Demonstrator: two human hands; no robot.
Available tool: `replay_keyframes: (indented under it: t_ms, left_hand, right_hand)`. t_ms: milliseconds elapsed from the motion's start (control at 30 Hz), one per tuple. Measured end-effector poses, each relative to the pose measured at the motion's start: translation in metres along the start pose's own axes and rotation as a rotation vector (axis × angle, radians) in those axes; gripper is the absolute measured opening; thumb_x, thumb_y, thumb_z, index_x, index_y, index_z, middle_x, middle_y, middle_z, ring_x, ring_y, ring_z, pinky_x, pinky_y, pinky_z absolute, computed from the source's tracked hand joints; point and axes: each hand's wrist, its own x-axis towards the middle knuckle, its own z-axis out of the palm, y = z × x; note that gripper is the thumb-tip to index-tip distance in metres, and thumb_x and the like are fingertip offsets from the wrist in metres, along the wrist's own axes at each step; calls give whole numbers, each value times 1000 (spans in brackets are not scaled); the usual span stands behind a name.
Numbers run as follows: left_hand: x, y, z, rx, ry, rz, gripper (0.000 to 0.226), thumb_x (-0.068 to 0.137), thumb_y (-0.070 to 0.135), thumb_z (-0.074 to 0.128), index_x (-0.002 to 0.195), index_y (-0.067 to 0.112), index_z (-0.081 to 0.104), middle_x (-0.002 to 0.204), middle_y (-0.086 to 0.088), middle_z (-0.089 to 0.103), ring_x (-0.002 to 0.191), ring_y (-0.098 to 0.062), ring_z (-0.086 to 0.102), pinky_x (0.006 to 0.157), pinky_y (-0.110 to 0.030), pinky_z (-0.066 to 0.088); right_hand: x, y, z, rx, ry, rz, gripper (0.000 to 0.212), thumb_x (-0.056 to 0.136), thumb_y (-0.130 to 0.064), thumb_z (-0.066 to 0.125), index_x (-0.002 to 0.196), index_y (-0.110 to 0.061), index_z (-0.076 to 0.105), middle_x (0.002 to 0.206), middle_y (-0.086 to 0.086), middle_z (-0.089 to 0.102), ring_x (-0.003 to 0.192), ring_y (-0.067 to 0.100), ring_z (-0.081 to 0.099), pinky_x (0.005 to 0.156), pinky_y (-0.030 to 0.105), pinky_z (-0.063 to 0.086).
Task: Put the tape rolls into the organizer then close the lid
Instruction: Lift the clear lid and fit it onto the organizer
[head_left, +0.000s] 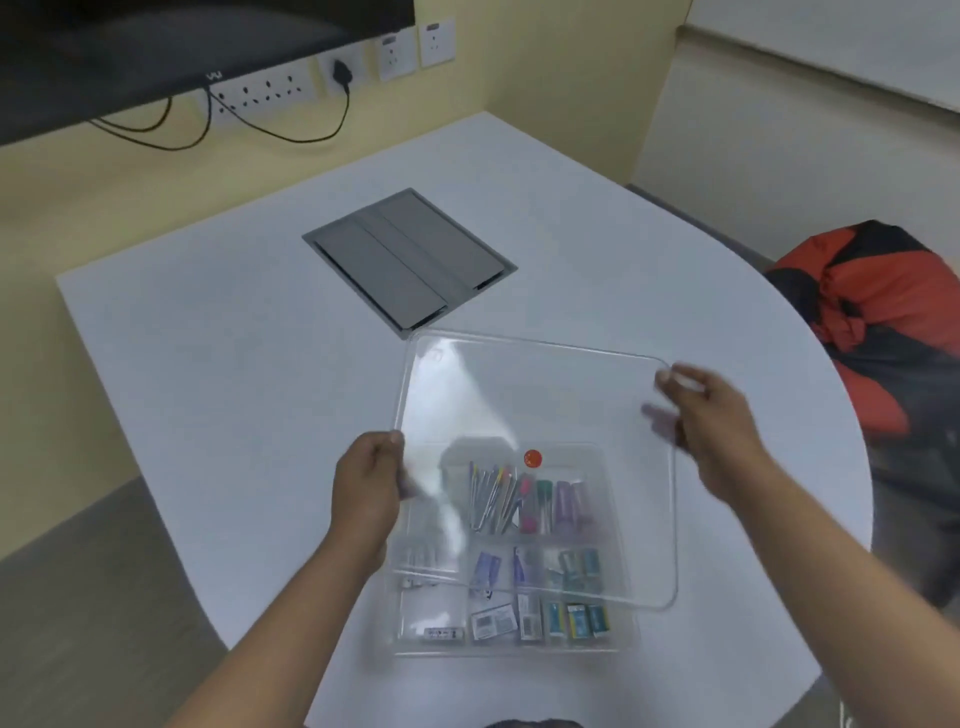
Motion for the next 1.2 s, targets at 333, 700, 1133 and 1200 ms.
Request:
replay_keyframes:
  t_ms: [333,700,1133,1200]
  left_hand:
    - [-29,-78,-40,641,-39,75,22,95,30,52,104,17,67,112,-4,60,100,-18,61,86,-31,46]
    - [-19,-105,-46,836,-253,-28,57,95,36,50,146,14,33,149,-5,40,136,-20,37,112,-36,31]
    - [-3,-103,-49,304,-120,-330,18,90,24,61,78,22,75,70,6,66,68,-16,55,71,-32,46]
    - [1,-104,-51,266,-140,-366,16,89,23,64,80,23,76,72,4,68,67,-16,55,72,-32,47]
  right_hand:
    - [-65,114,-3,-534,40,94,49,86,-16,68,134,-17,56,132,0,62,113,14,59,101,37,44]
    - [-78,130,-7,-653,11,107,53,86,-20,70,136,-14,54,133,3,61,122,19,57,95,31,41]
    - [-74,155,-16,-414,39,394,32,92,-5,56,66,-14,73,55,-3,60,60,22,53,70,40,52]
    - [-70,154,-18,-405,16,421,30,90,-2,56,69,-12,74,58,1,63,62,26,56,72,43,54]
